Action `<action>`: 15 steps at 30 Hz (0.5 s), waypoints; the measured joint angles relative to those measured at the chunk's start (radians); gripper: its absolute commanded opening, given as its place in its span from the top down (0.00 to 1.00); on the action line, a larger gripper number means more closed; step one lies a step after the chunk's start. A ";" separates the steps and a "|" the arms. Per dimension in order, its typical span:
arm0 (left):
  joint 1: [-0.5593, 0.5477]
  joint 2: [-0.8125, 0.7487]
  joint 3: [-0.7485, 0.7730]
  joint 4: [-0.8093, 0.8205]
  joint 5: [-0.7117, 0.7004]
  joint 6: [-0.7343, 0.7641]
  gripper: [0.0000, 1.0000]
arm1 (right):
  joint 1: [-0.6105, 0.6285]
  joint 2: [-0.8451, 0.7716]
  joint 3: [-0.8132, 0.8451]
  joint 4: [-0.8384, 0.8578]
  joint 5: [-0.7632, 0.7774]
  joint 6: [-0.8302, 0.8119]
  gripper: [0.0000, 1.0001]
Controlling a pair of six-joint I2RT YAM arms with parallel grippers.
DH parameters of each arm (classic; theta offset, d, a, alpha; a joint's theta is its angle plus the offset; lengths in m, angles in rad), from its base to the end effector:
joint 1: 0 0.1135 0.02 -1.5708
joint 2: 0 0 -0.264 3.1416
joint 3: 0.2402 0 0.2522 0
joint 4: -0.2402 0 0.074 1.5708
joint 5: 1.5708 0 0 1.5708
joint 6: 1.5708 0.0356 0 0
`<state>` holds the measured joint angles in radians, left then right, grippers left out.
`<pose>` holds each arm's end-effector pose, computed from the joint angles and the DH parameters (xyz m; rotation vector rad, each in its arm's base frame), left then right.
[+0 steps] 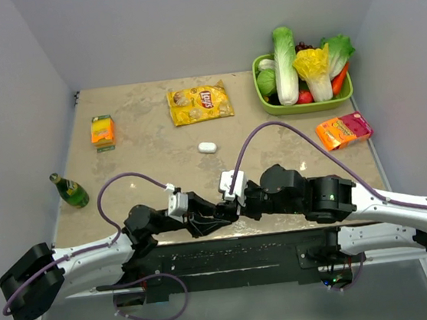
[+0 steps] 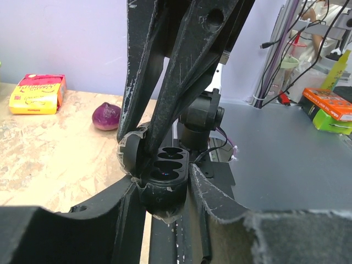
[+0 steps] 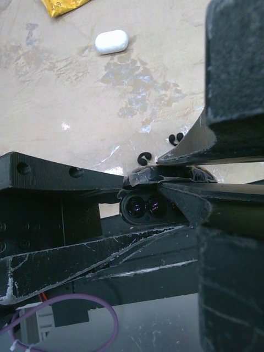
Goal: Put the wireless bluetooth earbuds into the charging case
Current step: Adjust the charging case.
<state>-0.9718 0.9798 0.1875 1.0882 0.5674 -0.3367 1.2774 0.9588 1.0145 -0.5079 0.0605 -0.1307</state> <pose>0.0897 -0.1653 0.2308 0.9438 1.1375 -1.4483 0.0622 0.1986 0.3553 -1.3201 1.6156 0.6553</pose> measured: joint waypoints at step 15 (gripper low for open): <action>0.000 0.011 -0.003 0.018 0.002 -0.012 1.00 | 0.000 -0.001 -0.002 0.002 0.007 0.011 0.87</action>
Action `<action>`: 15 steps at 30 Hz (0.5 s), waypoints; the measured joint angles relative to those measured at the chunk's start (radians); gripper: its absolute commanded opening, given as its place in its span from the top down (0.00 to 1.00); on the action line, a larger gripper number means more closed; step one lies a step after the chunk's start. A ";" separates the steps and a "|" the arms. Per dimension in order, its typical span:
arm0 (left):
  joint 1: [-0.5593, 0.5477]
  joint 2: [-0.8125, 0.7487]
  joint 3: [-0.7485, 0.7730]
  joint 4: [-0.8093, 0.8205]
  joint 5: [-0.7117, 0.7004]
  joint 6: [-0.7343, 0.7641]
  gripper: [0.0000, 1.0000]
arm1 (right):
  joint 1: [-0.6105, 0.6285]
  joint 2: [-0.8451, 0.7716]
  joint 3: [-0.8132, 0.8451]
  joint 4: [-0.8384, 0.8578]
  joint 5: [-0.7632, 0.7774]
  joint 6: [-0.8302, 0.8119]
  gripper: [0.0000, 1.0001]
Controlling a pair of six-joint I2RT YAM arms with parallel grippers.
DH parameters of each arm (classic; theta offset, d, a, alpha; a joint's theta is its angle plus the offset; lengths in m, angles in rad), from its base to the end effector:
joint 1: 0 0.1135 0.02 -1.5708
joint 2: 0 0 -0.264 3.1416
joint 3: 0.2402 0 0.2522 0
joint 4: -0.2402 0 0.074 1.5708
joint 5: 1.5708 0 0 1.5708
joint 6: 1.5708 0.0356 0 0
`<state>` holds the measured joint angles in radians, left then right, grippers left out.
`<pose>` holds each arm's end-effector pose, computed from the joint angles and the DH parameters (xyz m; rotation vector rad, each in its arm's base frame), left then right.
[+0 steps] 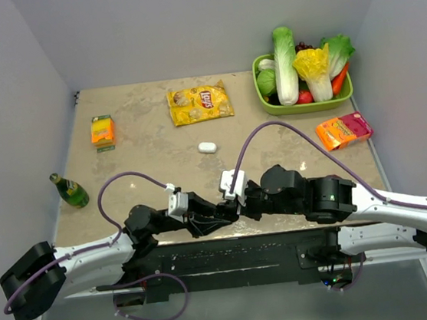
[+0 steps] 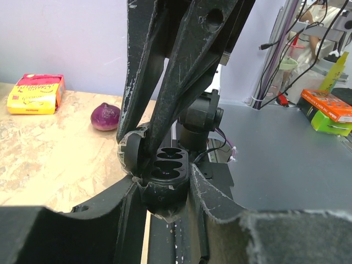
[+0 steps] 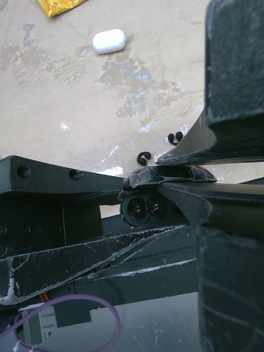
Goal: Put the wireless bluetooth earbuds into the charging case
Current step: Adjust the charging case, then adjust the earbud at the center of the board.
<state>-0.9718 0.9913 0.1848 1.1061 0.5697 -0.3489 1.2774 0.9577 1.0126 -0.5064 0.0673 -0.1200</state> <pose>0.0899 -0.1658 0.2298 0.9397 1.1402 -1.4594 0.0624 0.1984 0.3550 -1.3074 1.6247 0.6556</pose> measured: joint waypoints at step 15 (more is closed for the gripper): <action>0.003 -0.016 -0.028 0.013 -0.044 0.003 1.00 | 0.003 -0.068 -0.011 0.101 0.150 0.087 0.29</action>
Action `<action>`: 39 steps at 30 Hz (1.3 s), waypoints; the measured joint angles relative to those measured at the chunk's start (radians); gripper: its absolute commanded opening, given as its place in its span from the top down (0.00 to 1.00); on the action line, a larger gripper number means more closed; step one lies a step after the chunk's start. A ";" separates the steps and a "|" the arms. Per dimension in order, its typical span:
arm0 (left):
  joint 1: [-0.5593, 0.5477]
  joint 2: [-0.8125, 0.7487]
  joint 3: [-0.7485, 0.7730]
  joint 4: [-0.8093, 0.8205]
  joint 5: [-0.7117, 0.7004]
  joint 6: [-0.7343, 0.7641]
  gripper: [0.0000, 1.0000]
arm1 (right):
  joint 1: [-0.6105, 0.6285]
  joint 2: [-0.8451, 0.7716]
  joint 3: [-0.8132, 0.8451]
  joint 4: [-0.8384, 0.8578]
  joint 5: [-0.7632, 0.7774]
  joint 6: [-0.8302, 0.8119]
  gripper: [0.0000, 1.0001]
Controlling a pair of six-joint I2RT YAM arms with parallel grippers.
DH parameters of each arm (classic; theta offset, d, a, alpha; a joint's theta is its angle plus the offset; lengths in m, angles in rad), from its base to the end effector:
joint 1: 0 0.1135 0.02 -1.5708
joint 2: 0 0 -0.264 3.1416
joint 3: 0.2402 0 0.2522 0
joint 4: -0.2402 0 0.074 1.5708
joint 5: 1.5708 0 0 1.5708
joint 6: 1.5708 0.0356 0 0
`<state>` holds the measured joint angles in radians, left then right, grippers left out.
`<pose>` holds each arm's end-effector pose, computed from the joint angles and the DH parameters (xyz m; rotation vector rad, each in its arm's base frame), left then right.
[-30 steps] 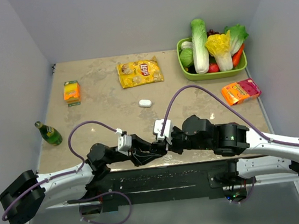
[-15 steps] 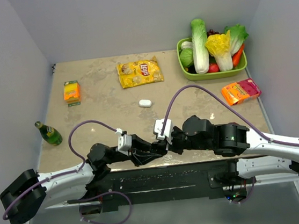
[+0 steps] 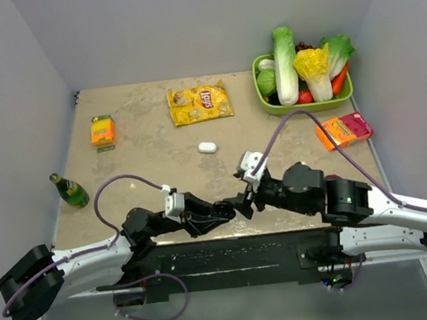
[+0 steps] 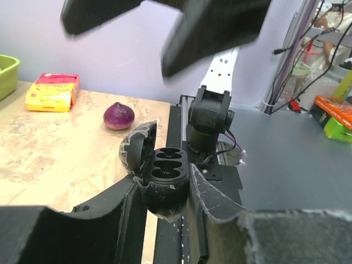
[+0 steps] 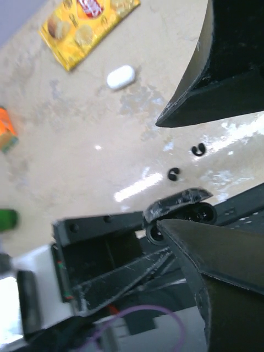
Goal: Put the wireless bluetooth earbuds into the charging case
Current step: Adjust the earbud at the center of the board.
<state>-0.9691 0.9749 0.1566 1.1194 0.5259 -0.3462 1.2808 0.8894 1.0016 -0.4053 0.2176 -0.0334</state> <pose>0.0889 -0.1611 0.2253 0.8980 1.1526 -1.4312 0.0630 0.1842 0.3742 -1.0404 1.6014 0.6569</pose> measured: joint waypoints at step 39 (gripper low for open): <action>0.007 -0.539 -0.105 -0.214 -0.298 0.024 1.00 | -0.224 0.341 -0.436 0.463 0.116 0.459 0.75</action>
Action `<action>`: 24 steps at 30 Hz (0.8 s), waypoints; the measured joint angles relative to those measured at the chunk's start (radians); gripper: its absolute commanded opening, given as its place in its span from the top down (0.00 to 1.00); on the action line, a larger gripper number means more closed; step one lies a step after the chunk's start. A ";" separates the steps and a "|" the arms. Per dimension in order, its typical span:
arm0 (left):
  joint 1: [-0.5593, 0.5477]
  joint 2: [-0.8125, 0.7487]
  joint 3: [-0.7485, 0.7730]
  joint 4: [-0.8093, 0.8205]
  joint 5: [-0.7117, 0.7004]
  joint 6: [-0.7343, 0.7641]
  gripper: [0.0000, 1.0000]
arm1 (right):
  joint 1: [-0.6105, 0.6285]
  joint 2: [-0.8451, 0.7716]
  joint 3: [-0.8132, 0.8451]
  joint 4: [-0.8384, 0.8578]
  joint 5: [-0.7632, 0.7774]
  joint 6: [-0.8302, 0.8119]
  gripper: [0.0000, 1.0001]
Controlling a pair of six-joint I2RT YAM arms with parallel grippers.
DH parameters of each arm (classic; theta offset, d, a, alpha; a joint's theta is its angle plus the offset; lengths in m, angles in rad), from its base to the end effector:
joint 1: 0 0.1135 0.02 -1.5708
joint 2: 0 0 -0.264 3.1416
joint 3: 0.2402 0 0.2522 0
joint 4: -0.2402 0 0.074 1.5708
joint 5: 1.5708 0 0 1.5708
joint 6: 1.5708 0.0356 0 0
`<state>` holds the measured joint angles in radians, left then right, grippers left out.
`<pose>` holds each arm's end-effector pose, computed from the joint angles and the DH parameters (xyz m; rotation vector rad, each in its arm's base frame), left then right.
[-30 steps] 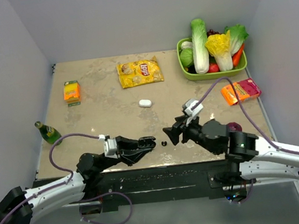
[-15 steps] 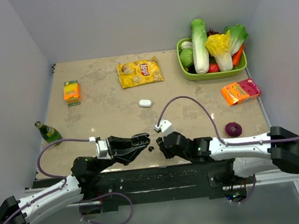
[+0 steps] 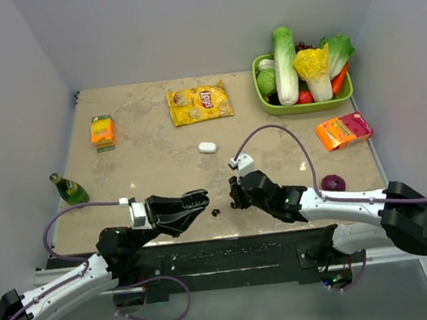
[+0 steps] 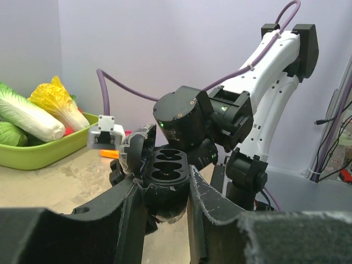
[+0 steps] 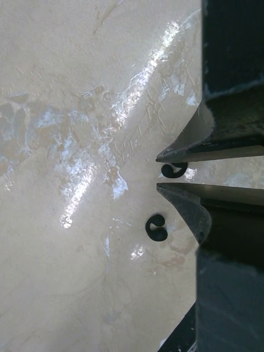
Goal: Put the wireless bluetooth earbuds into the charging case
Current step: Adjust the earbud at the center of the board.
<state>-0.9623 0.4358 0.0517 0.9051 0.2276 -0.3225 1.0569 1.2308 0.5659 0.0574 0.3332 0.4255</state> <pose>0.0646 -0.1068 0.2429 0.5667 1.0018 -1.2716 0.1331 0.2121 0.1970 -0.4934 2.1263 0.4977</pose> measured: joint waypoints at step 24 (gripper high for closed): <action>0.000 0.093 0.000 0.036 -0.003 -0.012 1.00 | -0.030 0.080 -0.019 -0.086 0.018 0.124 1.00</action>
<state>-0.9623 0.5285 0.0517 0.9409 0.2249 -0.3347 1.0271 1.3109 0.5472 -0.0288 0.3508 0.5491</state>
